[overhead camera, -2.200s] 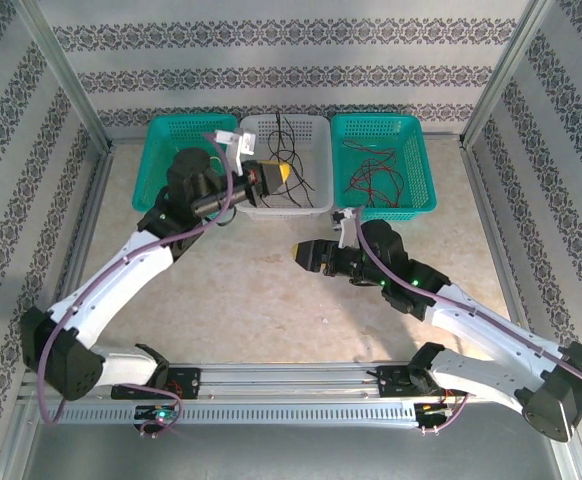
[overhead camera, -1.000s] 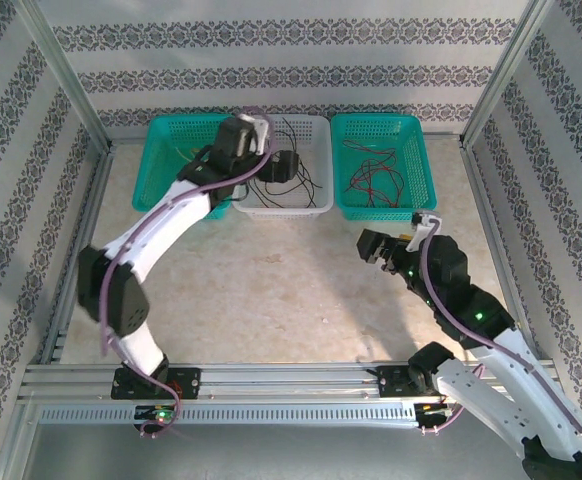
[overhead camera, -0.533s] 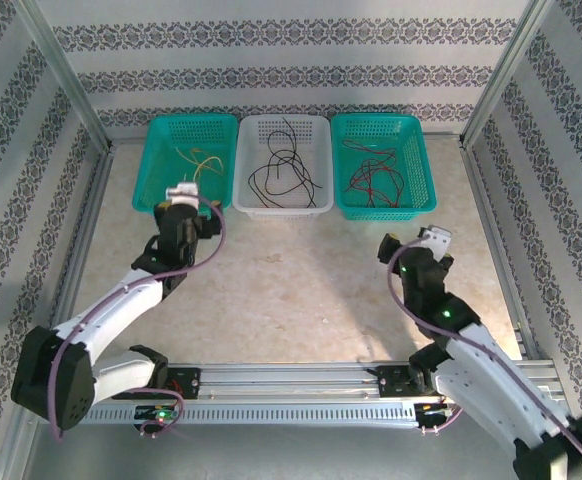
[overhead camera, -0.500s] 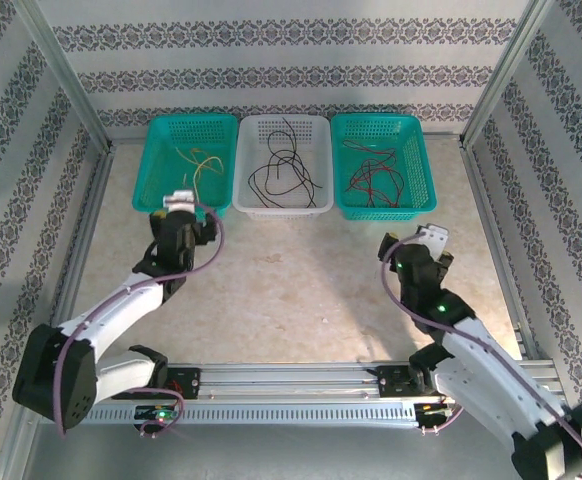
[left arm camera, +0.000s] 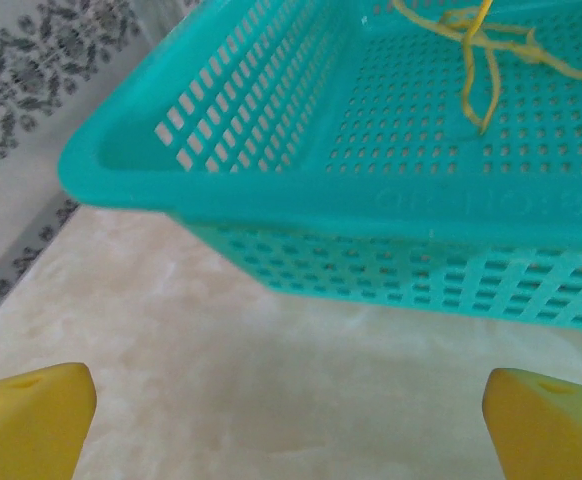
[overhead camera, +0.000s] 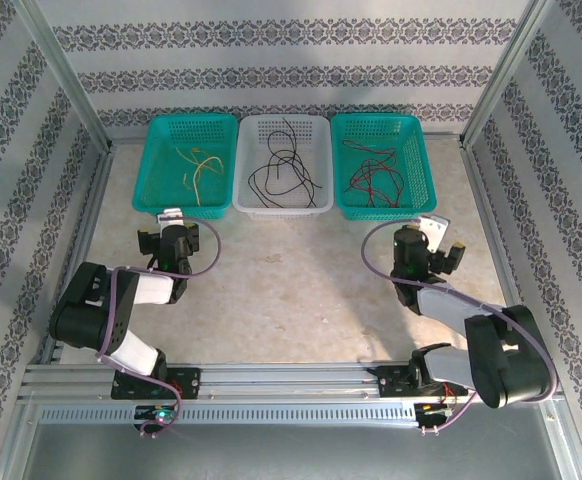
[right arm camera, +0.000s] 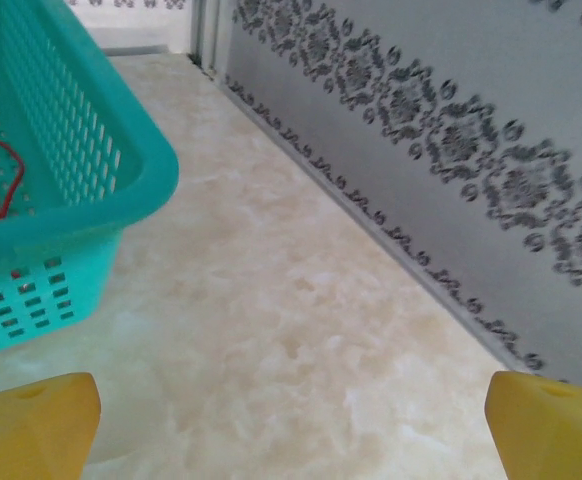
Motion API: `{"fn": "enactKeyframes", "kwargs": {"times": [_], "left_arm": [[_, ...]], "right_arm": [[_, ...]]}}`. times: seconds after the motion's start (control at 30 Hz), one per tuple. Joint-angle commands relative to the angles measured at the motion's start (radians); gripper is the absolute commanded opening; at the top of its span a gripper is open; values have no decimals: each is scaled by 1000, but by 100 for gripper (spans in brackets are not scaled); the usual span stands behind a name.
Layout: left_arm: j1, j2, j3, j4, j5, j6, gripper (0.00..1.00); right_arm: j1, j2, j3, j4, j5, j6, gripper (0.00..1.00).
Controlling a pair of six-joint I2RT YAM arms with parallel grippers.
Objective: Untangle the cables
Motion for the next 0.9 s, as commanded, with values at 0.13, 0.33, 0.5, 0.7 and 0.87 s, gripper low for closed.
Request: {"fn": "enactKeyframes", "kwargs": {"times": [0.13,0.33,0.5,0.7,0.87], "left_arm": [[76,59,-110,347,284,2,99],[136,40,-84,259,371,-45,99],[142,57,-68,265,377,-42,99],[137,52,-50,223,357,-42,99],[137,51,-48,220,358,-42,99]], "right_arm": [[-105,122,-79,499,-377,-108,98],[-84,322,-16,627,-522,-200,98],[-130,292,24,494,-557,-143,98],[-131,280,25,467,-561,-142,98],[-132,281,25,467,-562,-142,98]]}}
